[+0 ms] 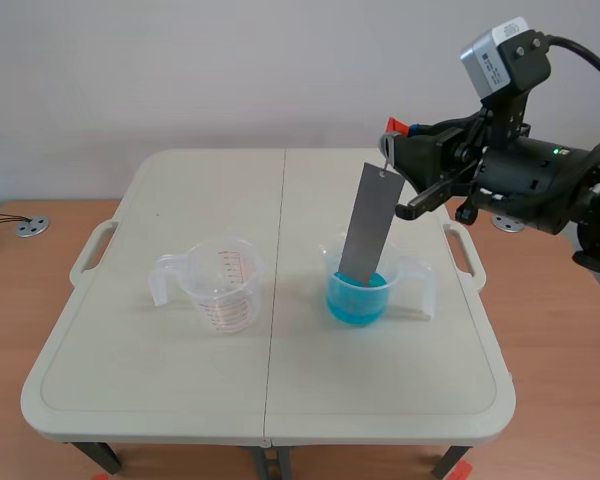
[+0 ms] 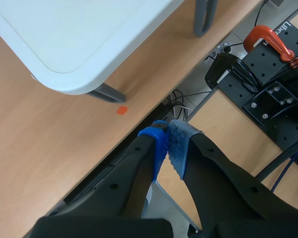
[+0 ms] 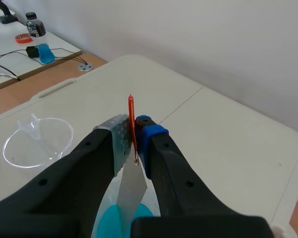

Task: Hold the metal plate by the orange handle, dip it into the blue solution, take it out and point at it, then put the plate back in the beaker on the left.
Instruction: 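Lower the plate into the blue solution, then hold the plate still in the solution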

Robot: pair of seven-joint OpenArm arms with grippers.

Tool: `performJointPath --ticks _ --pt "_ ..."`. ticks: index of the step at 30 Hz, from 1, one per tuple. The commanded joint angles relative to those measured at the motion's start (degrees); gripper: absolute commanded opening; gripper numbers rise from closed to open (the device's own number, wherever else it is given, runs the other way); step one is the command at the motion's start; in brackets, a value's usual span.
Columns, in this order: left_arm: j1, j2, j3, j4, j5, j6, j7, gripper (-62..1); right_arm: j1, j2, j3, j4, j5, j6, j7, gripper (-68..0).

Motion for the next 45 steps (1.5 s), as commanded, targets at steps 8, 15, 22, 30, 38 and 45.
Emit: performJointPath --ticks 8,15,22,30,38,45 --pt "0.46 -0.02 0.11 0.42 -0.17 -0.11 -0.63 -58.4 1.11 -0.76 -0.02 -4.85 -2.12 0.04 3.96 -66.2" --pt "0.46 -0.02 0.11 0.42 -0.17 -0.11 -0.61 -58.4 1.11 -0.76 -0.02 -7.58 -4.31 0.04 6.40 -66.2" --pt "0.46 -0.02 0.11 0.42 -0.17 -0.11 -0.66 -58.4 1.11 -0.76 -0.02 -9.53 -6.43 0.04 7.37 -66.2" --pt "0.44 -0.02 0.11 0.42 -0.15 -0.13 -1.05 -58.4 1.11 -0.76 -0.02 -10.19 -7.54 0.04 7.37 -66.3" --pt "0.44 -0.02 0.11 0.42 0.04 -0.13 -1.05 -58.4 1.11 -0.76 -0.02 -10.19 -7.54 0.04 7.37 -66.2" --pt "0.44 -0.02 0.11 0.42 0.04 -0.13 -1.05 -58.4 1.11 -0.76 -0.02 -10.19 -7.54 0.04 7.37 -66.2"
